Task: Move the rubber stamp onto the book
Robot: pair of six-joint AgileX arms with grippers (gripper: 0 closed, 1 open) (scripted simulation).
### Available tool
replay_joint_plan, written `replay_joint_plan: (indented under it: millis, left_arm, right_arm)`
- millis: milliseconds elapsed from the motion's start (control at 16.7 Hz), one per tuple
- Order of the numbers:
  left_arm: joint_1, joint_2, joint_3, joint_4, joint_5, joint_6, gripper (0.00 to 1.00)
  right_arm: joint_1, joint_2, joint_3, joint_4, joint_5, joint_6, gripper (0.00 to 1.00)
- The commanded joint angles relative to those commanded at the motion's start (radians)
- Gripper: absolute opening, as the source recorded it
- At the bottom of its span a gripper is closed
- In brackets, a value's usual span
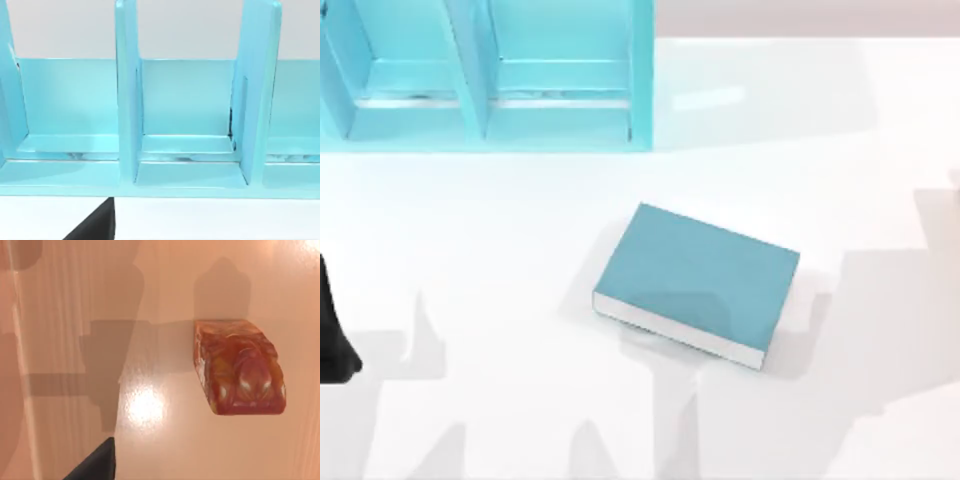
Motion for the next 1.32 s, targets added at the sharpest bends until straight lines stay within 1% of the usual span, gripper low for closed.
replay_joint_plan:
  millis: [240,660,960,1320]
  left_arm:
    - [0.0,0.0,0.0,0.0,0.0,0.0,1.0]
    - [0.0,0.0,0.0,0.0,0.0,0.0,1.0]
    - [0.0,0.0,0.0,0.0,0.0,0.0,1.0]
    - [0.0,0.0,0.0,0.0,0.0,0.0,1.0]
  right_arm:
    - [-0.02,0.088,0.074,-0.061,-0.003,-0.019,1.0]
    - [-0.015,0.086,0.057,-0.045,-0.003,-0.016,1.0]
    - [-0.016,0.107,-0.048,0.078,-0.003,-0.015,1.0]
    - [-0.017,0.176,-0.183,0.286,-0.002,-0.016,1.0]
